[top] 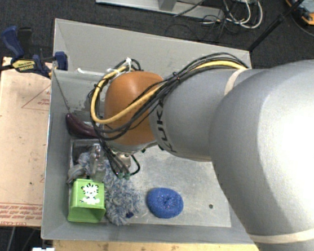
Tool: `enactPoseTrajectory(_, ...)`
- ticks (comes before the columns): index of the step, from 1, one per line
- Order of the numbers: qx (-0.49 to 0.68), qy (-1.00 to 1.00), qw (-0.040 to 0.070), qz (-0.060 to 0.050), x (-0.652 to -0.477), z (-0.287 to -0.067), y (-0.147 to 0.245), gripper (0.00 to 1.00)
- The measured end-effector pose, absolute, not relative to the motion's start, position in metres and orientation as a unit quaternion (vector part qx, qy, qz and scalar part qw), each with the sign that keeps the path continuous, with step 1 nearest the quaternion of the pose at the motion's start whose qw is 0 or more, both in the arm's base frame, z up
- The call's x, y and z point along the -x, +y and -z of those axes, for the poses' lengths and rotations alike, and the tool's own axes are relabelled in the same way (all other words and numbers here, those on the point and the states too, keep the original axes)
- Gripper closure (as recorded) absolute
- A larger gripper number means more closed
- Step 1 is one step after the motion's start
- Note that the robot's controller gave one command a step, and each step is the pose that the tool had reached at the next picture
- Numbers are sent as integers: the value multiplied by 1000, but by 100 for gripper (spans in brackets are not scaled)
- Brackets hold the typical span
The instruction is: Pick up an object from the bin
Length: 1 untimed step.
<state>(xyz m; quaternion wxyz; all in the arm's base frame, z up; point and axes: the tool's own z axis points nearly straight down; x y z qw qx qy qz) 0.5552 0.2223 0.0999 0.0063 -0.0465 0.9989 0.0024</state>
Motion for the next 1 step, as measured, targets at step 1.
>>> enactPoseTrajectory(1,47,999,6,-2,-555,-99,222,0)
